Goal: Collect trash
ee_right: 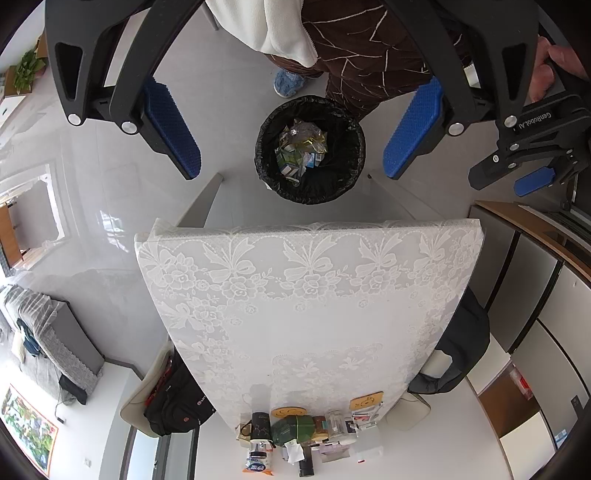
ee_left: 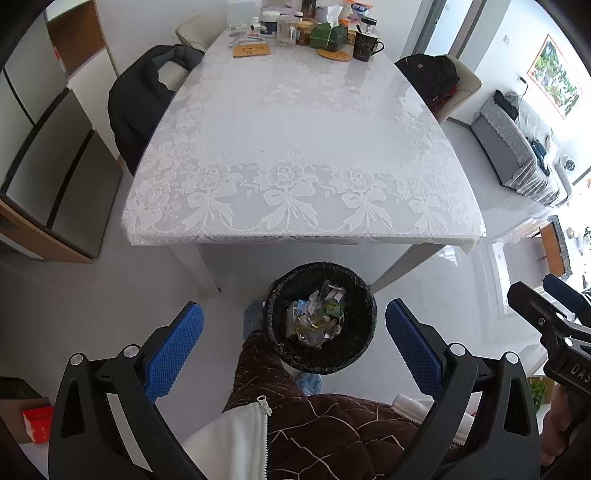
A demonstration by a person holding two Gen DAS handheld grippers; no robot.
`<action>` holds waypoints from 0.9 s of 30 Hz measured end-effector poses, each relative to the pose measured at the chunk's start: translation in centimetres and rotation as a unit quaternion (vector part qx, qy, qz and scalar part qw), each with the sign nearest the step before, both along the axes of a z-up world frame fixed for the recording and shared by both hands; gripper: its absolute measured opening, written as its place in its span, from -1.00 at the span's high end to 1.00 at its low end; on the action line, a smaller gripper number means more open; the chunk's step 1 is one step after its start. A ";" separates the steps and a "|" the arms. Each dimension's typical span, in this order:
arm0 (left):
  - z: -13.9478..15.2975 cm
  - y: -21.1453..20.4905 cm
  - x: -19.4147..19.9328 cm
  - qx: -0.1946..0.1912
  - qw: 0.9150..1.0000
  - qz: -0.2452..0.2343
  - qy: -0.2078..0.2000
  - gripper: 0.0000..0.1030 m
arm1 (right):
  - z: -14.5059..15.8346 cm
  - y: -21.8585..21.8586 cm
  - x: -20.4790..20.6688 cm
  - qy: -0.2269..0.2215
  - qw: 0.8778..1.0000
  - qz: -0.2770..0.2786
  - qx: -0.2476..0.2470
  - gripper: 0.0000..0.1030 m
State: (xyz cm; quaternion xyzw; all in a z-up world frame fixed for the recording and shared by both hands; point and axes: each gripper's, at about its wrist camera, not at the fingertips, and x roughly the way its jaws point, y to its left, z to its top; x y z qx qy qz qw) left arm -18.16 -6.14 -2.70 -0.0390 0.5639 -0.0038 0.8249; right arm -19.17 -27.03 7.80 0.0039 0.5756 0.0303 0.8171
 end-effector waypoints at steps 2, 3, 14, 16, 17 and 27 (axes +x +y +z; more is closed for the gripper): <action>0.0 -0.1 -0.1 0.001 1.000 -0.003 -0.002 -0.88 | 0.0 0.1 0.0 0.001 1.000 0.001 0.000 -0.84; 0.0 -0.1 -0.1 0.001 1.000 -0.004 -0.002 -0.88 | 0.0 0.1 -0.1 0.001 1.000 0.002 0.000 -0.84; -0.1 -0.2 -0.5 0.004 1.000 -0.003 -0.005 -0.88 | -0.3 0.4 -0.2 0.004 1.000 0.008 -0.002 -0.84; -0.1 -0.2 -0.5 0.004 1.000 -0.004 -0.004 -0.88 | -0.3 0.6 -0.3 0.004 1.000 0.010 -0.003 -0.84; -0.1 -0.2 -0.5 0.005 1.000 -0.004 -0.004 -0.88 | -0.4 0.6 -0.3 0.004 1.000 0.011 -0.003 -0.84; -0.2 -0.1 -0.7 0.005 1.000 -0.006 -0.003 -0.88 | -0.5 0.9 -0.3 0.007 1.000 0.010 -0.004 -0.84</action>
